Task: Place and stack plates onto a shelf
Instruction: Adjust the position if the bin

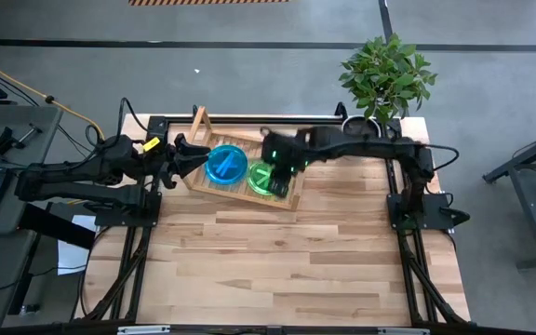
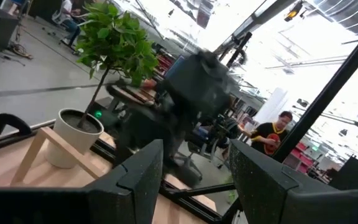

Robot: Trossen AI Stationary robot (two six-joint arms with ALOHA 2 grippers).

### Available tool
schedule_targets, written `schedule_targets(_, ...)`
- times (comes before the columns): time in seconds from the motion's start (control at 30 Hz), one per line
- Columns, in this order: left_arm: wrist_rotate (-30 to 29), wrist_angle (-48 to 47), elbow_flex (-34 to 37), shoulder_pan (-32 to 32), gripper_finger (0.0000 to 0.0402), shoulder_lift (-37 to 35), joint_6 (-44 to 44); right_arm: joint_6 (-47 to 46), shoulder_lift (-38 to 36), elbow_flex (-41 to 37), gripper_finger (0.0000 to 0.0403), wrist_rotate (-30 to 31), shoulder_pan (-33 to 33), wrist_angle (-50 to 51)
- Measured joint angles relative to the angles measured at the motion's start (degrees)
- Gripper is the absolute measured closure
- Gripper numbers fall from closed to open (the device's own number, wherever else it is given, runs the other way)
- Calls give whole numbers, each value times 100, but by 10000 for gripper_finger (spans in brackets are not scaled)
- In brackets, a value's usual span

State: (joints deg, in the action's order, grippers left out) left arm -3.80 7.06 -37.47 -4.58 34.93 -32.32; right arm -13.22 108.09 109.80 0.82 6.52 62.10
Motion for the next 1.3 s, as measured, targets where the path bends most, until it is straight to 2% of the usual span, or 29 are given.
schedule_targets(0.17, -22, 5, -4, 0, 229, 46, 0, -381, 175, -7, 390, 592, -292, 362)
schedule_targets(0.37, -181, -14, -2, 0, 229, 122, -1, -885, 415, -7, 400, 904, -468, 968)
schedule_targets(0.57, -202, -23, 0, 1, 229, 199, -42, -928, 560, -7, 401, 971, -693, 1047)
schedule_targets(0.83, -205, 18, 0, 0, 229, 288, -47, -923, 654, -4, 402, 1119, -1020, 1680)
schedule_targets(1.1, -304, 17, 0, 0, 229, 320, -46, -531, 654, -4, 403, 1605, -1256, 2758)
schedule_targets(1.3, -322, 11, 0, -2, 229, 318, -59, -135, 590, -6, 403, 1883, -1235, 2800)
